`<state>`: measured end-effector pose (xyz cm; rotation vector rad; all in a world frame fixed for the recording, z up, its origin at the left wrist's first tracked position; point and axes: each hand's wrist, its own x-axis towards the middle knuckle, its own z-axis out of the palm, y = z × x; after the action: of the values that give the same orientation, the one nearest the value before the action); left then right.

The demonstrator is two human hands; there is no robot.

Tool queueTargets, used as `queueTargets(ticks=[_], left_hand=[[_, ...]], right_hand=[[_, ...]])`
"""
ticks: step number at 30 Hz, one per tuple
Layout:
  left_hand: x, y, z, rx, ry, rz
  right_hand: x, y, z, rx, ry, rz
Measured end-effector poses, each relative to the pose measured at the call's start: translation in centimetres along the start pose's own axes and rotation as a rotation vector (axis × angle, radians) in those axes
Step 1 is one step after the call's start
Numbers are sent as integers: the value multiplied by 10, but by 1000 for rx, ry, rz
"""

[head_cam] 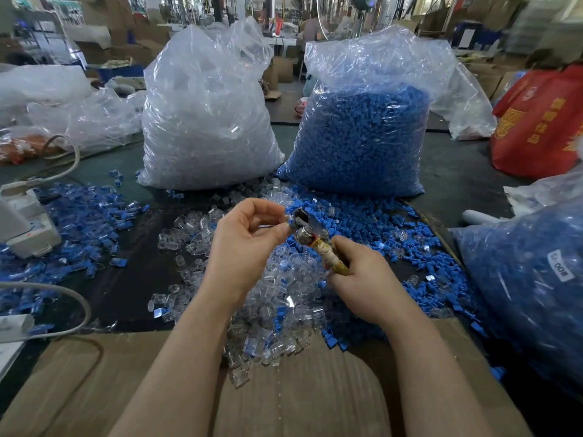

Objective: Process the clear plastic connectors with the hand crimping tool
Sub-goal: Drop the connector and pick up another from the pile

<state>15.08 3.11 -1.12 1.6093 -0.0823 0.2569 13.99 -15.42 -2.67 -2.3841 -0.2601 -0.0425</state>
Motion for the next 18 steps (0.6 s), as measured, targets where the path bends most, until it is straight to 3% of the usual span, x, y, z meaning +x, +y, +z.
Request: queueTargets(ticks=[12, 18], left_hand=[[1, 4, -8, -35, -20, -92], [18, -9, -69, -681, 430, -373]], right_hand=[[2, 0, 2, -80, 67, -1], [3, 15, -7, -196, 272, -15]])
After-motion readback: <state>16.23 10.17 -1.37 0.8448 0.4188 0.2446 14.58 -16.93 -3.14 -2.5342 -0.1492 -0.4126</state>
